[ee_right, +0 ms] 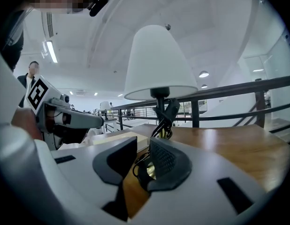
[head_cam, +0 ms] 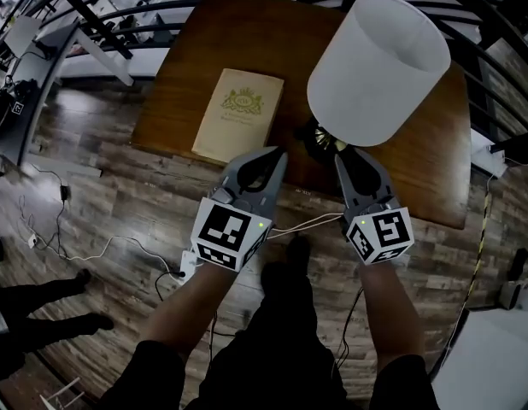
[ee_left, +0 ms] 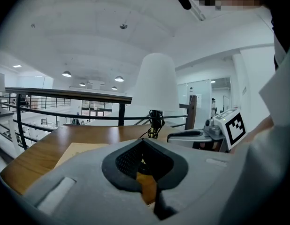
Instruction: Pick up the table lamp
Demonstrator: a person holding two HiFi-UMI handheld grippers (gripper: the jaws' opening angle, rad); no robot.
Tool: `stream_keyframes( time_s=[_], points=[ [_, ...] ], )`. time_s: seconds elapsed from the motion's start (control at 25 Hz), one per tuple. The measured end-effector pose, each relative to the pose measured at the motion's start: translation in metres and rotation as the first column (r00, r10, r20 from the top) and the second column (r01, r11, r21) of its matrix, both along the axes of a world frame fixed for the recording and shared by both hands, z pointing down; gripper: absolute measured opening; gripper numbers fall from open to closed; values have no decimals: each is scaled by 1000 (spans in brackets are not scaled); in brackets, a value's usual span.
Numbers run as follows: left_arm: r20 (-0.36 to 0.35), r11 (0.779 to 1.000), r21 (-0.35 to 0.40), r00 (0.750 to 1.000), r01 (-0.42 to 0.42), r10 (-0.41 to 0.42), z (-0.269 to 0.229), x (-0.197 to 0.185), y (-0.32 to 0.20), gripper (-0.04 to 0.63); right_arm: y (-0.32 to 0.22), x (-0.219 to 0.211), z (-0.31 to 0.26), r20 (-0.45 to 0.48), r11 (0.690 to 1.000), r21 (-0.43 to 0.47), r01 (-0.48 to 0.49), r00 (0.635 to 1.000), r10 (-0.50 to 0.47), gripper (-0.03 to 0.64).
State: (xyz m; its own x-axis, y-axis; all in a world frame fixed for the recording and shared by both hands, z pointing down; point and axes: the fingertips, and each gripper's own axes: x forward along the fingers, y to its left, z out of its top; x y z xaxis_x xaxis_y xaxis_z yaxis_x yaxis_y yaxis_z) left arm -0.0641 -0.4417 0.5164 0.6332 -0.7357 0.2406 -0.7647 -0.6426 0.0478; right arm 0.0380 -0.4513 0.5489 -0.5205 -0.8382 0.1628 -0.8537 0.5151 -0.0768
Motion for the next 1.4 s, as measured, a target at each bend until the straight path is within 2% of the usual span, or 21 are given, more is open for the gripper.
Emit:
stream_keyframes(
  time_s=[0.28, 0.6, 0.8, 1.16, 1.4],
  points=[
    [17, 1000, -27, 1000, 9, -9, 15, 9, -22, 8, -30, 2, 11, -14, 998, 8, -61, 998, 61, 147],
    [18, 996, -76, 998, 53, -52, 37, 4, -34, 8, -52, 8, 17, -54, 988, 53, -145, 988, 148, 164],
    [19, 996, -69, 998, 62, -61, 38, 6, -37, 8, -54, 9, 17, -7, 988, 58, -140, 990, 141, 169],
    [14, 995, -66, 998, 69, -69, 40, 5, -38, 8, -63, 6, 7, 16, 988, 82, -132, 991, 131, 236],
    [21, 995, -71, 997, 75, -73, 47, 7, -48, 8, -84, 0, 13, 25, 985, 75, -154, 988, 152, 241]
  ],
)
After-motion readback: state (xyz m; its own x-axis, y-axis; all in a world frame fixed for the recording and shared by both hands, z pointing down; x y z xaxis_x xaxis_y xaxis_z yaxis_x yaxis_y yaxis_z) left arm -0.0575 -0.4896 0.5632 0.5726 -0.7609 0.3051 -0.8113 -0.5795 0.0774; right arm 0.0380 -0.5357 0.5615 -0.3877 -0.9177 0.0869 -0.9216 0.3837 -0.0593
